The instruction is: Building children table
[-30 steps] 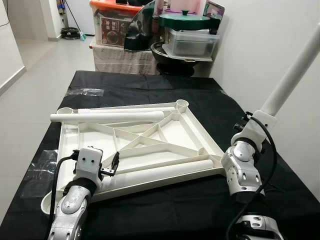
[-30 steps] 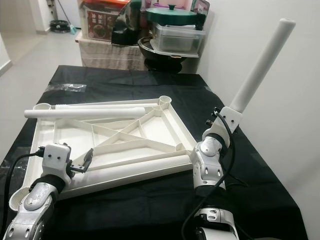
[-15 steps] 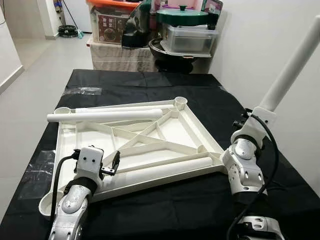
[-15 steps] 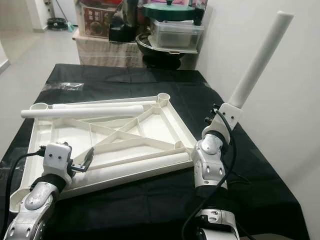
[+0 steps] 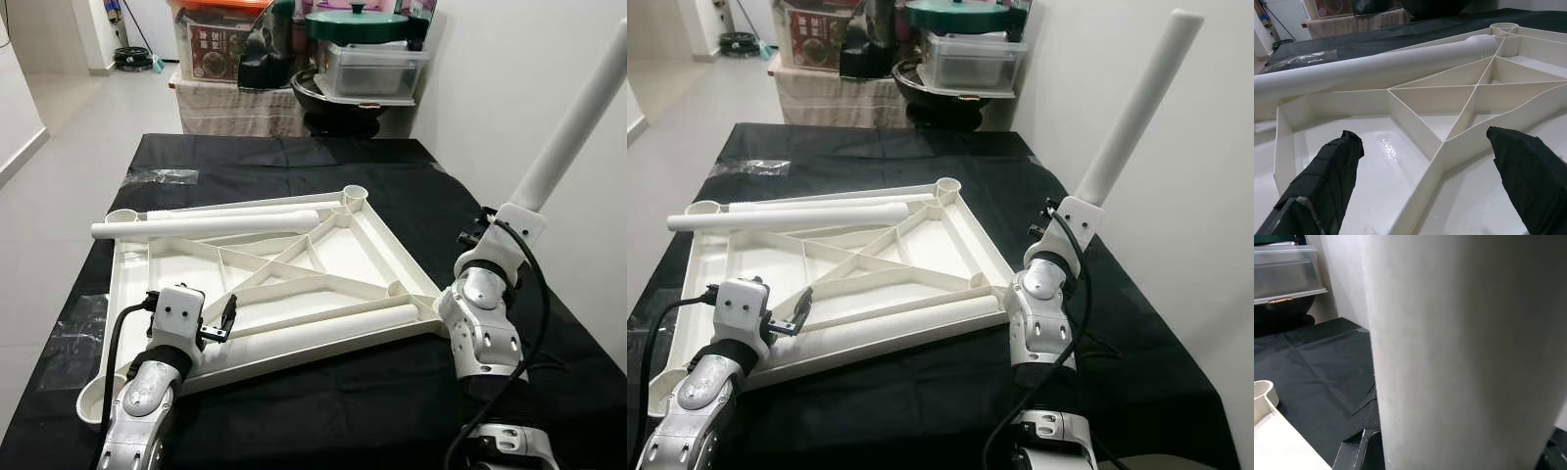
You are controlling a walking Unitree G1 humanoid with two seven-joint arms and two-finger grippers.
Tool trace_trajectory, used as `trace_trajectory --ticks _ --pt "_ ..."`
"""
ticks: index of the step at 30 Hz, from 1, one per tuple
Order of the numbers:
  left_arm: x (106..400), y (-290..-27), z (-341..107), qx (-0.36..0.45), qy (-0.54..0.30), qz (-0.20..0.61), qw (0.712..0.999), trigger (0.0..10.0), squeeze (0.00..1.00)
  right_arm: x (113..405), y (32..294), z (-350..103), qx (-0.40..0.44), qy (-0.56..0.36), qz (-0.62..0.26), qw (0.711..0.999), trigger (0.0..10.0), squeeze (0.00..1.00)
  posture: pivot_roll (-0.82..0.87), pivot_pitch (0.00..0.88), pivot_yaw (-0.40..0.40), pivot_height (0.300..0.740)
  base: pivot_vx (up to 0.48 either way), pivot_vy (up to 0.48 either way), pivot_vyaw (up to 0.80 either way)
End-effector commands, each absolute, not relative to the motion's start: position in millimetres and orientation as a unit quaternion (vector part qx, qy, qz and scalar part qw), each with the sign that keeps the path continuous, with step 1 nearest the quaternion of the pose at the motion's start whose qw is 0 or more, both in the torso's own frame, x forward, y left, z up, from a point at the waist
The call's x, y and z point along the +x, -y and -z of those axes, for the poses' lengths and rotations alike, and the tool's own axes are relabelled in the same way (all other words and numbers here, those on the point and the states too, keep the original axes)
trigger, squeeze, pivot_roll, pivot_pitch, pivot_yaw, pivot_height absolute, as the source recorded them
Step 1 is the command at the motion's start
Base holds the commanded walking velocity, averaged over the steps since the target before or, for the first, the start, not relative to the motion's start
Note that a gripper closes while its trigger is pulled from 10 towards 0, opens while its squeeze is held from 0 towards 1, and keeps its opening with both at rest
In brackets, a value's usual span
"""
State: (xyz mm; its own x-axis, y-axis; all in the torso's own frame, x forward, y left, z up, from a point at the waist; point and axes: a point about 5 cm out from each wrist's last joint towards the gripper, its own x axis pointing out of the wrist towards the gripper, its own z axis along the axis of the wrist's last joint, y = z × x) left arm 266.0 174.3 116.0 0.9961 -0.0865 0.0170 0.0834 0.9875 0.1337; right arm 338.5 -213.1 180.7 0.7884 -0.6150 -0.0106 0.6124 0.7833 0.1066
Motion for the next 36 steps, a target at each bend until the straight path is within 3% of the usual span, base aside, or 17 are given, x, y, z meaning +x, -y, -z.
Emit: trace_trajectory --ticks 1,2,8,9,10,21,36 --pt "266 -172 -109 0.067 -0.001 0.048 0.997 10.0 0.00 333 218 -158 0.055 -0.039 0.337 0.939 10.0 0.00 0.04 0.000 -0.072 0.740 0.000 0.000 0.00" --pt "266 -172 -109 0.067 -0.001 0.048 0.997 10.0 0.00 333 218 -162 0.055 -0.031 0.339 0.939 10.0 0.04 0.04 0.000 -0.072 0.740 0.000 0.000 0.00" --pt "267 -171 -109 0.067 -0.001 0.049 0.997 10.0 0.00 332 219 -178 0.057 0.005 0.345 0.937 10.0 0.04 0.04 0.000 -0.071 0.740 0.000 0.000 0.00" --pt "267 -171 -109 0.067 -0.001 0.049 0.997 10.0 0.00 332 219 -185 0.060 0.023 0.344 0.937 10.0 0.11 0.04 0.000 -0.071 0.740 0.000 0.000 0.00" --pt "267 -171 -108 0.067 -0.001 0.050 0.997 10.0 0.00 331 218 -190 0.062 0.036 0.342 0.937 10.0 1.00 0.04 0.000 -0.071 0.740 0.000 0.000 0.00" --pt "267 -170 -106 0.067 -0.004 0.053 0.996 10.0 0.00 319 211 -240 0.061 0.187 0.317 0.928 10.0 1.00 0.03 0.000 -0.065 0.740 0.000 0.000 0.00" --pt "267 -171 -106 0.070 -0.002 0.053 0.996 10.0 0.00 325 206 -230 0.085 0.149 0.276 0.946 10.0 1.00 0.03 0.000 -0.066 0.740 0.000 0.000 0.00"
